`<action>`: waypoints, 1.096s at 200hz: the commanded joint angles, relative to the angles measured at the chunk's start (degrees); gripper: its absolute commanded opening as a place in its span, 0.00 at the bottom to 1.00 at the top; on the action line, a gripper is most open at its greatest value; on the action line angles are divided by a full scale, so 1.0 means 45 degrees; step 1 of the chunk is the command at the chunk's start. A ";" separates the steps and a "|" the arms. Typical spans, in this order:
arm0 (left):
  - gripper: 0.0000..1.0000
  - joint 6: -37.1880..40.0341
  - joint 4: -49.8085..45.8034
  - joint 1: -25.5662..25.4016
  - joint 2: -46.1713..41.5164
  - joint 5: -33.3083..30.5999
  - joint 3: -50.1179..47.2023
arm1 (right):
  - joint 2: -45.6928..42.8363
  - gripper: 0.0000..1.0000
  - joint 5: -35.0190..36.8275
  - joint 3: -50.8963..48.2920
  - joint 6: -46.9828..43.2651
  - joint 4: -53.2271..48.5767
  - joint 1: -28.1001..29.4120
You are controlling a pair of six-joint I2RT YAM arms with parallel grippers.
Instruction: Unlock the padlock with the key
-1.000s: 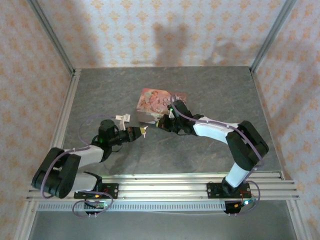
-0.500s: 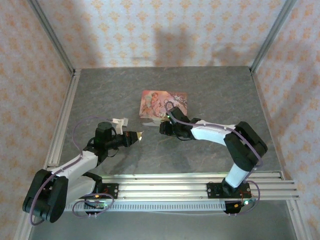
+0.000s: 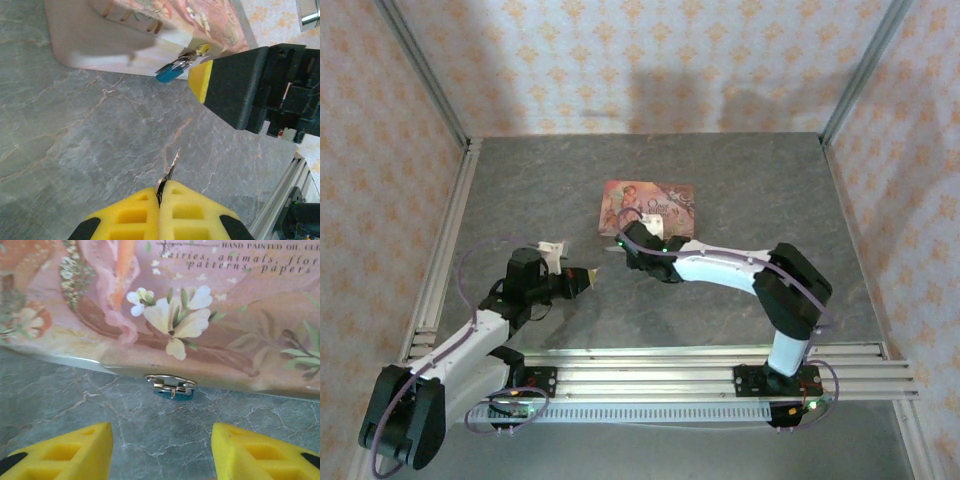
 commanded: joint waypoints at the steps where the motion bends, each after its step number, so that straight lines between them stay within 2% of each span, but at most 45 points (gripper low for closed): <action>1: 0.00 0.0304 -0.0926 0.0105 -0.0396 -0.0468 0.0339 | 0.0569 0.54 0.1601 0.0448 0.0641 -0.0862 0.0035; 149: 0.00 0.0846 -0.1415 0.0105 -0.0449 -0.0585 0.0378 | 0.2884 0.51 0.2469 0.2640 0.0906 -0.1433 0.0008; 193: 0.00 0.0981 -0.1450 0.0102 -0.0323 -0.0546 0.0493 | 0.3281 0.45 0.2390 0.3017 0.0910 -0.1438 -0.0167; 219: 0.00 0.1089 -0.1472 0.0115 -0.0169 -0.0509 0.0553 | 0.3409 0.37 0.2039 0.3148 0.0703 -0.1286 -0.0429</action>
